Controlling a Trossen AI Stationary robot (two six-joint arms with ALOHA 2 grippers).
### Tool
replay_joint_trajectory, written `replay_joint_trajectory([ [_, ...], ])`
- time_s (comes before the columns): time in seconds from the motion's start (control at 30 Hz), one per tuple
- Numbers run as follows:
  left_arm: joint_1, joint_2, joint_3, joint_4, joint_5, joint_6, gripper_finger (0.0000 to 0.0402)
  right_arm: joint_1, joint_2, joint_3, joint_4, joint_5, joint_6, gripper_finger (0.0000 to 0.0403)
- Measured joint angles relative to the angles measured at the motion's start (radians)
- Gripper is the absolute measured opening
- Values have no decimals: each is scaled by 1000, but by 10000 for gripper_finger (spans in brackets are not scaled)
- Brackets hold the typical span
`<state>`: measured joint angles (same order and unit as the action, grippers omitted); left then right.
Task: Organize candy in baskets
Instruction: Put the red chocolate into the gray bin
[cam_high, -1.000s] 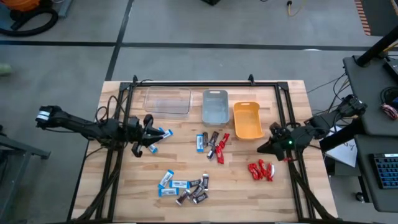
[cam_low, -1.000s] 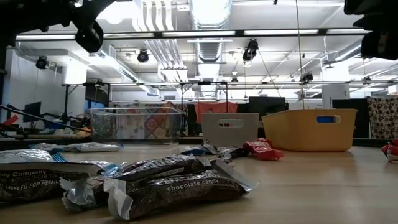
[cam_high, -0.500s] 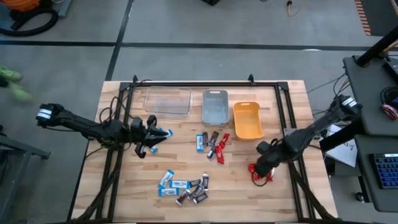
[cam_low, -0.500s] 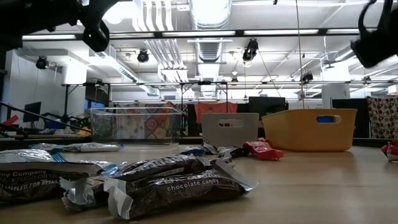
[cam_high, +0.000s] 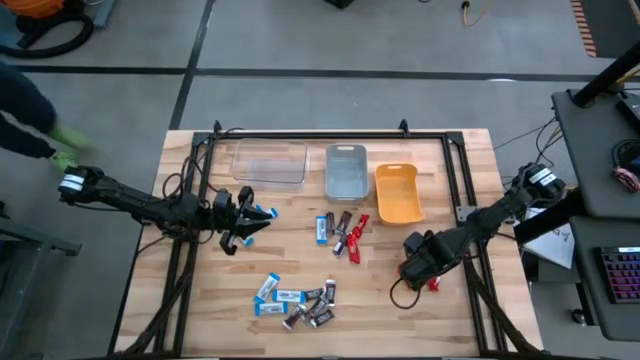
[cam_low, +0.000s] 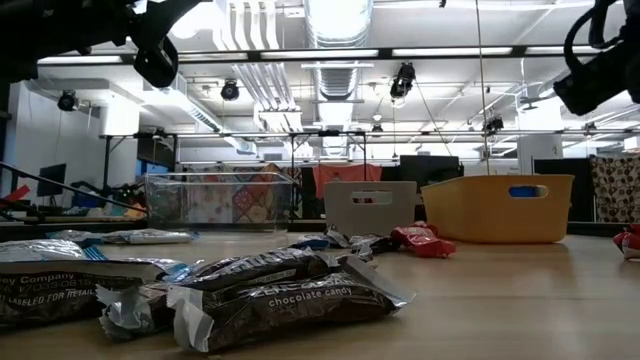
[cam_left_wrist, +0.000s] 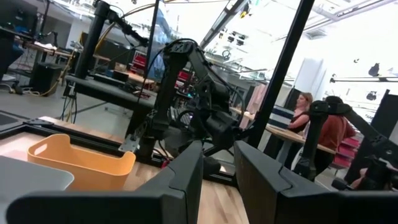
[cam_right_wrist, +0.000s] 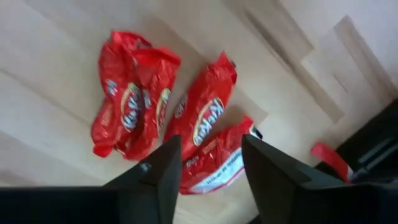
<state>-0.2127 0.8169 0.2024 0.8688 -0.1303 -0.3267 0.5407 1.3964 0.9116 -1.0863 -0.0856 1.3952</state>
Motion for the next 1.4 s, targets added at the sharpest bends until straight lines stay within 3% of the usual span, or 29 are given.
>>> replay_joint_trajectory([
  [0.13,0,0,0,0,0,0,77,-7,-1,-23,8,28,5,190],
  [0.6,0,1,0,-1,0,0,77,-53,13,-104,137,75,2,184],
  [0.8,0,2,0,-1,0,4,77,-55,21,-130,159,88,8,139],
  [1.17,0,2,0,-1,0,4,77,-57,20,-160,239,103,18,18],
  [1.4,0,2,0,-1,-1,4,77,-57,13,-150,221,113,-14,9],
])
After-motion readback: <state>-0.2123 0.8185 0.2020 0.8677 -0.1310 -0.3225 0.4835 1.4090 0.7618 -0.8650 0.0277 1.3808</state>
